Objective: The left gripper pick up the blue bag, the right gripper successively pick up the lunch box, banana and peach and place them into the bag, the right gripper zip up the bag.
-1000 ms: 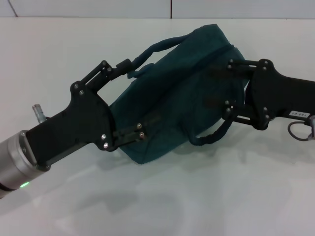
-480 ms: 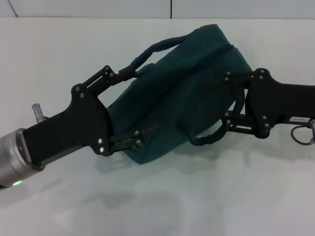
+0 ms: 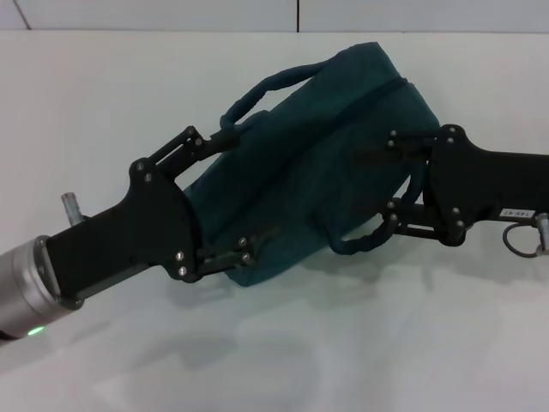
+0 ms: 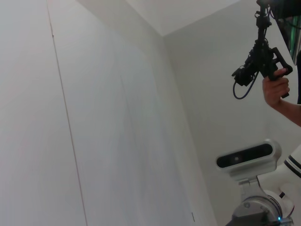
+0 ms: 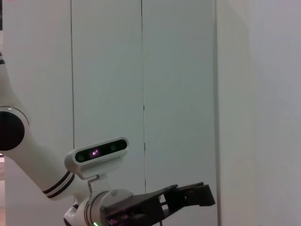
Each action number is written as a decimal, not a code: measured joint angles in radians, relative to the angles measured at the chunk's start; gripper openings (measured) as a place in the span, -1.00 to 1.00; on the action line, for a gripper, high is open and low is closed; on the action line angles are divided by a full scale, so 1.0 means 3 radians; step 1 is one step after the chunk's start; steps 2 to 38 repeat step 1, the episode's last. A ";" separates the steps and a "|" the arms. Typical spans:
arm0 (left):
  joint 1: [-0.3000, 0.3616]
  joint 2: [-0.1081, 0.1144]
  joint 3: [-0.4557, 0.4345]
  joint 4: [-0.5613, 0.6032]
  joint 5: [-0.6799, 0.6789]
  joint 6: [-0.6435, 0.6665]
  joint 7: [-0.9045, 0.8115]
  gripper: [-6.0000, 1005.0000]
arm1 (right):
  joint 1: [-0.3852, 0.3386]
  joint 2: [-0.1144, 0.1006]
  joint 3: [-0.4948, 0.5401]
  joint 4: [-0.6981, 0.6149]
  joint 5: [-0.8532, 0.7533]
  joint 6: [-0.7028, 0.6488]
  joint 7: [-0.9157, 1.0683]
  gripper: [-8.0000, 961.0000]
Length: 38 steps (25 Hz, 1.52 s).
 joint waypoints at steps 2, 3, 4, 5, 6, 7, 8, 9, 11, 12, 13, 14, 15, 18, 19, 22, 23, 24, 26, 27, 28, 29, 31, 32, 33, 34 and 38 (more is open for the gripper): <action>0.0001 -0.0005 0.0002 -0.0001 0.0001 -0.0001 0.0001 0.74 | 0.0000 0.0001 0.0000 0.0000 0.0000 0.0000 -0.0001 0.08; 0.0001 -0.0005 0.0002 -0.0001 0.0001 -0.0001 0.0001 0.74 | 0.0000 0.0001 0.0000 0.0000 0.0000 0.0000 -0.0001 0.08; 0.0001 -0.0005 0.0002 -0.0001 0.0001 -0.0001 0.0001 0.74 | 0.0000 0.0001 0.0000 0.0000 0.0000 0.0000 -0.0001 0.08; 0.0001 -0.0005 0.0002 -0.0001 0.0001 -0.0001 0.0001 0.74 | 0.0000 0.0001 0.0000 0.0000 0.0000 0.0000 -0.0001 0.08; 0.0001 -0.0005 0.0002 -0.0001 0.0001 -0.0001 0.0001 0.74 | 0.0000 0.0001 0.0000 0.0000 0.0000 0.0000 -0.0001 0.08; 0.0001 -0.0005 0.0002 -0.0001 0.0001 -0.0001 0.0001 0.74 | 0.0000 0.0001 0.0000 0.0000 0.0000 0.0000 -0.0001 0.08; 0.0001 -0.0005 0.0002 -0.0001 0.0001 -0.0001 0.0001 0.74 | 0.0000 0.0001 0.0000 0.0000 0.0000 0.0000 -0.0001 0.08; 0.0001 -0.0005 0.0002 -0.0001 0.0001 -0.0001 0.0001 0.74 | 0.0000 0.0001 0.0000 0.0000 0.0000 0.0000 -0.0001 0.08; 0.0001 -0.0005 0.0002 -0.0001 0.0001 -0.0001 0.0001 0.74 | 0.0000 0.0001 0.0000 0.0000 0.0000 0.0000 -0.0001 0.08; 0.0001 -0.0005 0.0002 -0.0001 0.0001 -0.0001 0.0001 0.74 | 0.0000 0.0001 0.0000 0.0000 0.0000 0.0000 -0.0001 0.08; 0.0001 -0.0005 0.0002 -0.0001 0.0001 -0.0001 0.0001 0.74 | 0.0000 0.0001 0.0000 0.0000 0.0000 0.0000 -0.0001 0.08; 0.0001 -0.0005 0.0002 -0.0001 0.0001 -0.0001 0.0001 0.74 | 0.0000 0.0001 0.0000 0.0000 0.0000 0.0000 -0.0001 0.08; 0.0001 -0.0005 0.0002 -0.0001 0.0001 -0.0001 0.0001 0.74 | 0.0000 0.0001 0.0000 0.0000 0.0000 0.0000 -0.0001 0.08; 0.0001 -0.0005 0.0002 -0.0001 0.0001 -0.0001 0.0001 0.74 | 0.0000 0.0001 0.0000 0.0000 0.0000 0.0000 -0.0001 0.08; 0.0001 -0.0005 0.0002 -0.0001 0.0001 -0.0001 0.0001 0.74 | 0.0000 0.0001 0.0000 0.0000 0.0000 0.0000 -0.0001 0.08; 0.0001 -0.0005 0.0002 -0.0001 0.0001 -0.0001 0.0001 0.74 | 0.0000 0.0001 0.0000 0.0000 0.0000 0.0000 -0.0001 0.08; 0.0001 -0.0005 0.0002 -0.0001 0.0001 -0.0001 0.0001 0.74 | 0.0000 0.0001 0.0000 0.0000 0.0000 0.0000 -0.0001 0.08; 0.0001 -0.0005 0.0002 -0.0001 0.0001 -0.0001 0.0001 0.74 | 0.0000 0.0001 0.0000 0.0000 0.0000 0.0000 -0.0001 0.08; 0.0001 -0.0005 0.0002 -0.0001 0.0001 -0.0001 0.0001 0.74 | 0.0000 0.0001 0.0000 0.0000 0.0000 0.0000 -0.0001 0.08; 0.0001 -0.0005 0.0002 -0.0001 0.0001 -0.0001 0.0001 0.74 | 0.0000 0.0001 0.0000 0.0000 0.0000 0.0000 -0.0001 0.08; 0.0001 -0.0005 0.0002 -0.0001 0.0001 -0.0001 0.0001 0.74 | 0.0000 0.0001 0.0000 0.0000 0.0000 0.0000 -0.0001 0.08; 0.0001 -0.0005 0.0002 -0.0001 0.0001 -0.0001 0.0001 0.74 | 0.0000 0.0001 0.0000 0.0000 0.0000 0.0000 -0.0001 0.08; 0.0001 -0.0005 0.0002 -0.0001 0.0001 -0.0001 0.0001 0.74 | 0.0000 0.0001 0.0000 0.0000 0.0000 0.0000 -0.0001 0.08; 0.0001 -0.0005 0.0002 -0.0001 0.0001 -0.0001 0.0001 0.74 | 0.0000 0.0001 0.0000 0.0000 0.0000 0.0000 -0.0001 0.08; 0.0001 -0.0005 0.0002 -0.0001 0.0001 -0.0001 0.0001 0.74 | 0.0000 0.0001 0.0000 0.0000 0.0000 0.0000 -0.0001 0.08; 0.0001 -0.0005 0.0002 -0.0001 0.0001 -0.0001 0.0001 0.74 | 0.0000 0.0001 0.0000 0.0000 0.0000 0.0000 -0.0001 0.08; 0.0001 -0.0005 0.0002 -0.0001 0.0001 -0.0001 0.0001 0.74 | 0.0000 0.0001 0.0000 0.0000 0.0000 0.0000 -0.0001 0.08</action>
